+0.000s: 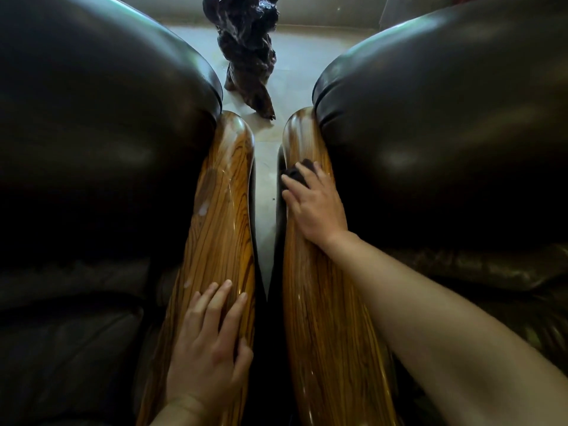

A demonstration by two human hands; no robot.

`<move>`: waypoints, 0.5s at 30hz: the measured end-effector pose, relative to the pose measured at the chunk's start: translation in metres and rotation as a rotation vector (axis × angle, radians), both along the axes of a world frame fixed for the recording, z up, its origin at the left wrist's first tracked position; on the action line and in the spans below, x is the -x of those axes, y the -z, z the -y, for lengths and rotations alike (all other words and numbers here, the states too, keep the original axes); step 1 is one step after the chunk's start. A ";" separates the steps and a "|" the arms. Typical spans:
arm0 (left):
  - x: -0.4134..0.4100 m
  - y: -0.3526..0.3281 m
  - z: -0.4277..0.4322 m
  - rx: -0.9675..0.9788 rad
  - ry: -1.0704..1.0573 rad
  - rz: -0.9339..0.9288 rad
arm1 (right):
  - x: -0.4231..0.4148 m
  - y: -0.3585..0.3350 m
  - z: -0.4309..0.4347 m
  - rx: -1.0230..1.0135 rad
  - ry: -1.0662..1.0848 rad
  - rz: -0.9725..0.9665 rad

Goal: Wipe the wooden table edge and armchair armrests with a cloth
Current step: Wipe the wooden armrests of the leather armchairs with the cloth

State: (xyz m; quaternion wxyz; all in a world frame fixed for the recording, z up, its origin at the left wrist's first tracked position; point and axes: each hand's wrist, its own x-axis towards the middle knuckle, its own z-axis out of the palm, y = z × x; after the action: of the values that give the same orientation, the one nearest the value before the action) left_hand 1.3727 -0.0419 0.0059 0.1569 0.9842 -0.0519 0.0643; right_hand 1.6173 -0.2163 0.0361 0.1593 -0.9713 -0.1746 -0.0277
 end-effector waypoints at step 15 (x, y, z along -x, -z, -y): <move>0.003 0.001 0.000 -0.017 -0.024 -0.025 | 0.143 0.024 0.048 -0.127 -0.047 0.087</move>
State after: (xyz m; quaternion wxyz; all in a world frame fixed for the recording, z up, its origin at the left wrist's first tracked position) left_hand 1.3699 -0.0419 0.0044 0.1484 0.9867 -0.0388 0.0534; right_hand 1.4745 -0.2640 0.0126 0.2136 -0.9527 -0.2020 -0.0774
